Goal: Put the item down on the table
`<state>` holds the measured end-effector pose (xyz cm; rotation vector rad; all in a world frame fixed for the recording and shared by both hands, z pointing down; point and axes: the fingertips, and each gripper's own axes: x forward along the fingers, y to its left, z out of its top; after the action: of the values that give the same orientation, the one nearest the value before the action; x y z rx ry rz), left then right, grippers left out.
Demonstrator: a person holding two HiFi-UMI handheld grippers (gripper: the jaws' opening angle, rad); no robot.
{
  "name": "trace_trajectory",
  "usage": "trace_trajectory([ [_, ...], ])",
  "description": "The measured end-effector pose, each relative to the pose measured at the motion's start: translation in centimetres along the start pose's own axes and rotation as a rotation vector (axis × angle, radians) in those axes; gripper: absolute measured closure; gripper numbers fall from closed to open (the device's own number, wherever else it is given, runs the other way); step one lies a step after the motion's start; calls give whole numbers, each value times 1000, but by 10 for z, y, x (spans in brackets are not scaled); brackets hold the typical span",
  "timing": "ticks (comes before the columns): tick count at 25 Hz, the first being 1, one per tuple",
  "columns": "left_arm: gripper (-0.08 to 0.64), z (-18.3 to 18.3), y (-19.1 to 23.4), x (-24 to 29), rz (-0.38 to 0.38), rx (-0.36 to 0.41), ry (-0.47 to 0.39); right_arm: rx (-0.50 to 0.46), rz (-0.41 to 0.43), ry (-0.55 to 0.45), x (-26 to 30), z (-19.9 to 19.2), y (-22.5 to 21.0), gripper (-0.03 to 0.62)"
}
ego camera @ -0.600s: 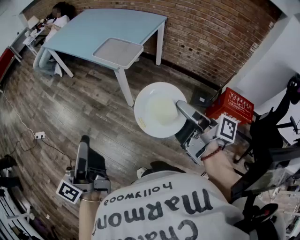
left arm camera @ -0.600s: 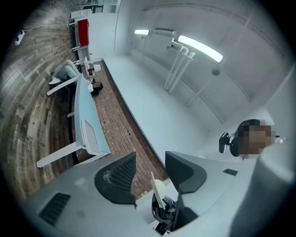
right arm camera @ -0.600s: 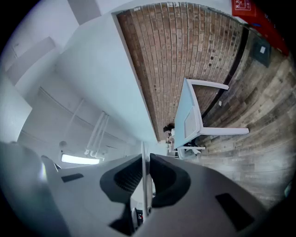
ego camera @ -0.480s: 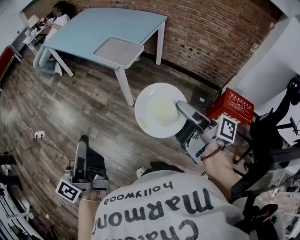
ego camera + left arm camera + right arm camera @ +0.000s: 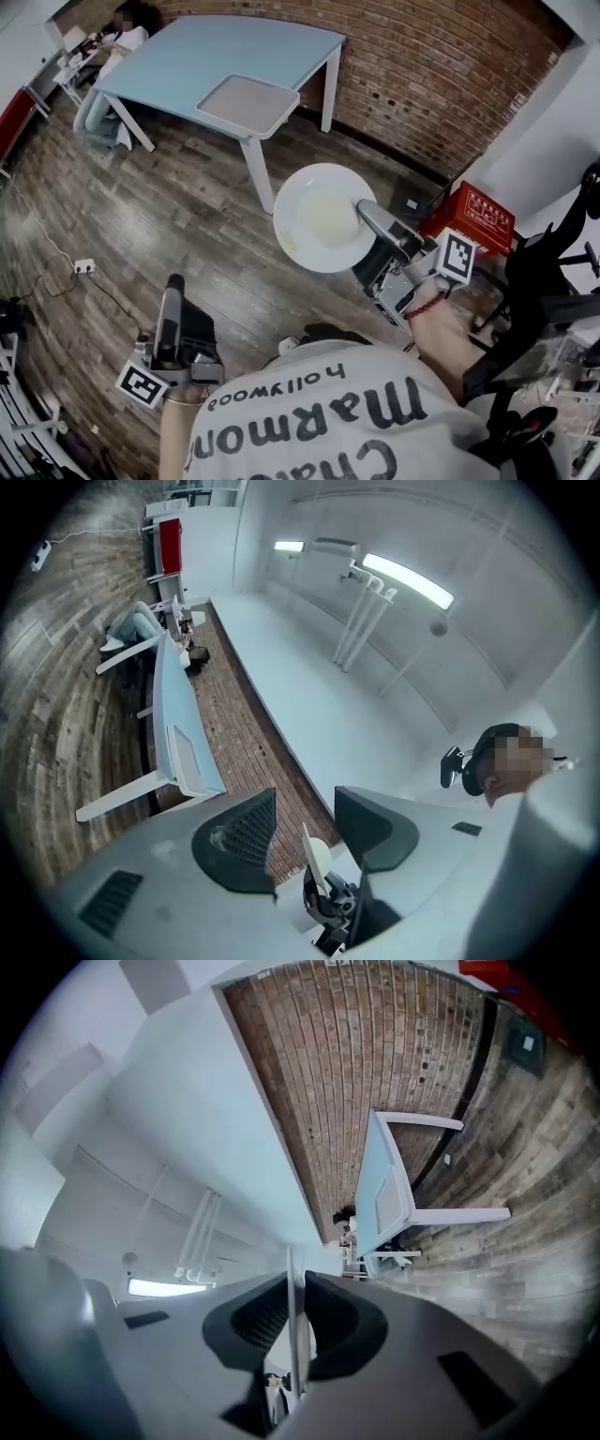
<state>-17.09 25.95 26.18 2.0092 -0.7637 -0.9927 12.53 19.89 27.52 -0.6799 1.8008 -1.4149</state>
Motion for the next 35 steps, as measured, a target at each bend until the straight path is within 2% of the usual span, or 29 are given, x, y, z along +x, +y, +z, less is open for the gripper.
trace_trajectory([
  [3,362,12,2,-4,-1,14,-6,12,11,4,13,-5,0,552],
  [5,362,21,7,-8,11,53,15,12,17,2,24,-11,-2,552],
  [9,363,26,27,-17,78,243,150,24,17,-18,41,-19,-10,552],
  [12,385,17,35,-15,80,297,220,11,4,-16,40,-17,-17,552],
  [19,406,31,70,-29,149,260,228,12,-51,-19,58,-12,-43,552],
  [21,407,41,82,-24,170,271,210,14,-57,-8,68,-5,-51,552],
  [26,411,66,104,9,181,289,142,18,-78,-1,96,22,-71,552],
  [35,411,62,139,93,172,266,164,33,-110,-8,128,89,-95,552],
])
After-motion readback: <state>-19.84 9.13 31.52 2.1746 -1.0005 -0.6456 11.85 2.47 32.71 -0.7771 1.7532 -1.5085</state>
